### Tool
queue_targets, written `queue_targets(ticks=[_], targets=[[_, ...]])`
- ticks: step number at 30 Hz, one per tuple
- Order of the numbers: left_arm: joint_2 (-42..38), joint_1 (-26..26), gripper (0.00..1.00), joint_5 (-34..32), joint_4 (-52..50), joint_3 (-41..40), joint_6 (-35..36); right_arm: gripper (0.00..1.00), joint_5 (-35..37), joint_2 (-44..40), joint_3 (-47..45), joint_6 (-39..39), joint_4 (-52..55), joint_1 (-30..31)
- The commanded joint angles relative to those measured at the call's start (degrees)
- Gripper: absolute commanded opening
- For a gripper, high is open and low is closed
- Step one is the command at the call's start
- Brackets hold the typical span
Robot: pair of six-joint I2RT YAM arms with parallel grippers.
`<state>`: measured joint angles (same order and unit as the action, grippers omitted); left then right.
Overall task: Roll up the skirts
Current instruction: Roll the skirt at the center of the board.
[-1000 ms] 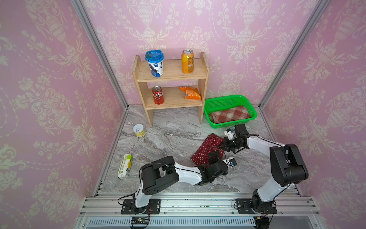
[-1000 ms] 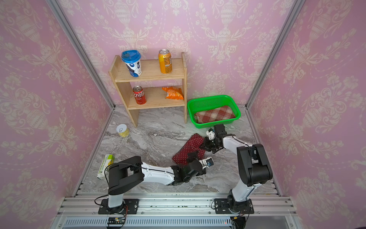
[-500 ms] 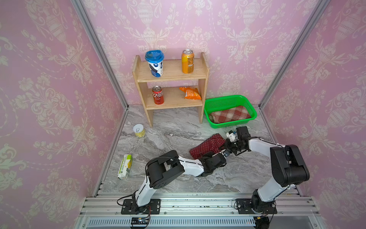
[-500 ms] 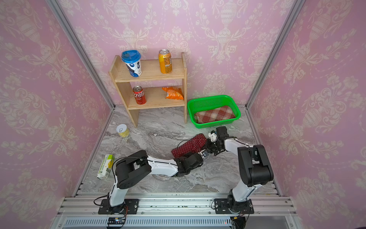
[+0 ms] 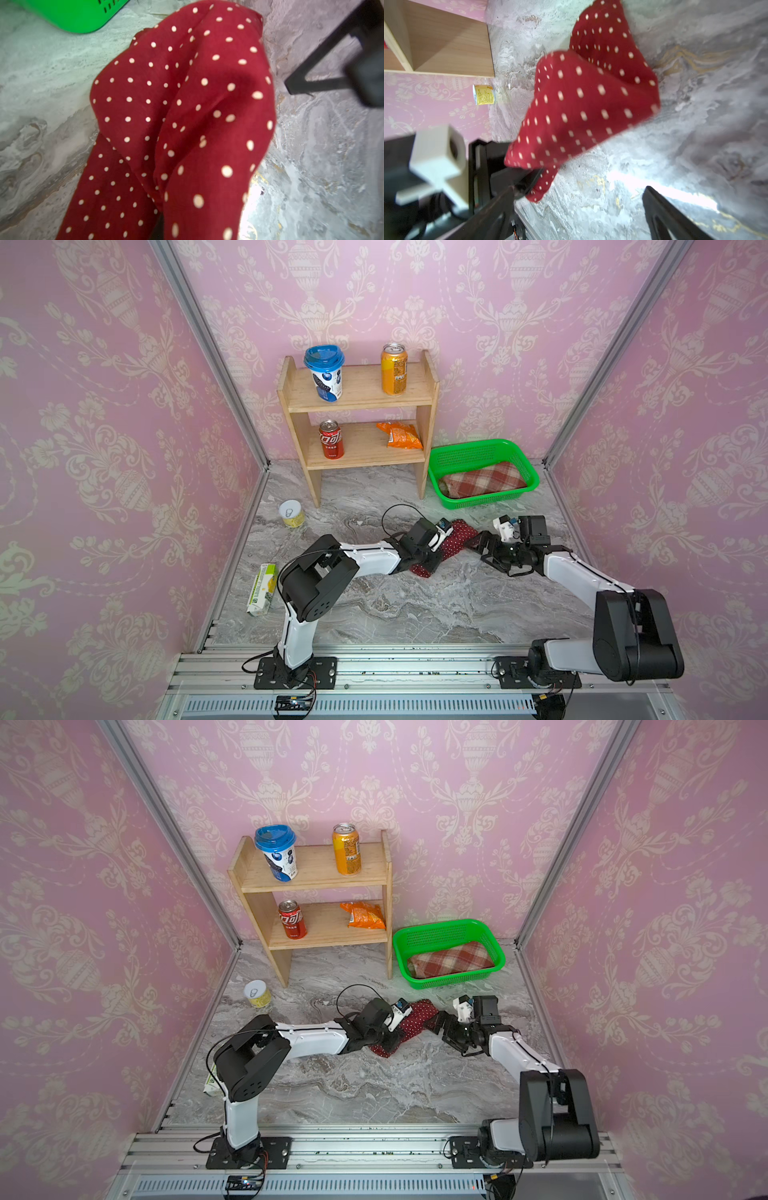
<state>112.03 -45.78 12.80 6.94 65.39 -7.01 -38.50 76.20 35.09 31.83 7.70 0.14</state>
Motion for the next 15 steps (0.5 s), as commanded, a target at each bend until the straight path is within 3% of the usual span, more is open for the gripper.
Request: queue_targets(ticks=[1,8,15], targets=[[2.41,1.01,0.02,14.45,-0.11,1.45,-7.2,0.99,0.84,-2.16,-4.88,2.0,-5.1,-0.11],[7.14,3.45,0.02,24.01,12.9,-1.45,-16.55,0.99,-2.28,2.8,-9.87,7.97,-19.77,-0.06],[10.03,4.67,0.03,28.41,22.03,-3.33,-22.82,0.99,-4.47,13.24,-8.71,15.25,-36.6,0.16]])
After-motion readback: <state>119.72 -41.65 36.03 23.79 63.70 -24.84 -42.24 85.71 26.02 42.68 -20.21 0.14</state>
